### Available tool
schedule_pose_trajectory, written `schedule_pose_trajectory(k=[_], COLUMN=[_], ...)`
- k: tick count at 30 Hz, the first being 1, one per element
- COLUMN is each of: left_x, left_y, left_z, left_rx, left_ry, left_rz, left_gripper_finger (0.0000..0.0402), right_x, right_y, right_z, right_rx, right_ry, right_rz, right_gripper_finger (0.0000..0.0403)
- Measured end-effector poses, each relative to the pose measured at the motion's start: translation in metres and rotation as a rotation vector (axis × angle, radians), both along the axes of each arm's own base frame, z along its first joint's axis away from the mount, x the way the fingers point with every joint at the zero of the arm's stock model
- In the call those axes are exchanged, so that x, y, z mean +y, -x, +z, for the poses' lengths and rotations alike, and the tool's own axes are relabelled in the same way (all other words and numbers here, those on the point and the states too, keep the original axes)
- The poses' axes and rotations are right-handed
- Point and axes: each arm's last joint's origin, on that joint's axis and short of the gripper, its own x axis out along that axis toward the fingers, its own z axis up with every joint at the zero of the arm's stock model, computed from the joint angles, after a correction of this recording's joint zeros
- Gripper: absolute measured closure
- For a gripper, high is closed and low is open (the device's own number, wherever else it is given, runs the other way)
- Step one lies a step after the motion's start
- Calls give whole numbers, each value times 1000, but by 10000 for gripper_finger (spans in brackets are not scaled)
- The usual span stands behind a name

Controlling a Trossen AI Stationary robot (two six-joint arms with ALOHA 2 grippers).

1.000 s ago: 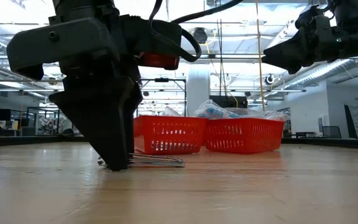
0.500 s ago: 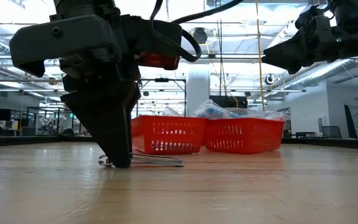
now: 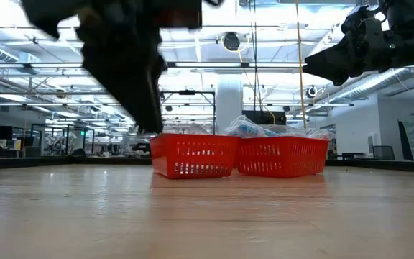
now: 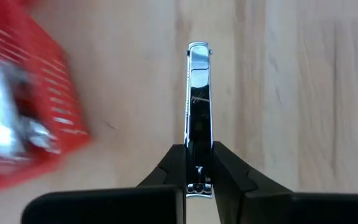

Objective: Pick & Place Travel size toiletries
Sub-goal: Put the silver nail cutter into the bottom left red bin

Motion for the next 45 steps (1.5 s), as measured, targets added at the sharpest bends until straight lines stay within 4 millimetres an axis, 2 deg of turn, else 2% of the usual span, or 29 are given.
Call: schedule_pose_trajectory(k=[8, 14, 20, 28, 32, 41, 45], left_x=[14, 45, 86, 126, 137, 148, 148], left_y=[10, 14, 9, -1, -2, 7, 8], left_z=[50, 68, 63, 52, 42, 16, 10], left_rx=[-170, -189, -116, -111, -127, -89, -105], left_ry=[-141, -188, -178, -115, -71, 3, 18], left_rz=[-12, 160, 359, 436, 461, 545, 555], left_gripper_finger=[368, 368, 362, 364, 352, 371, 345], right_x=[0, 0, 0, 0, 0, 0, 0], right_y=[0, 0, 0, 0, 0, 0, 0], right_z=[0, 0, 0, 0, 0, 0, 0], right_rx=[0, 0, 0, 0, 2, 3, 3], right_ry=[0, 0, 0, 2, 3, 8, 8], right_rz=[0, 0, 0, -3, -4, -4, -4], right_gripper_finger=[216, 216, 216, 216, 216, 216, 216])
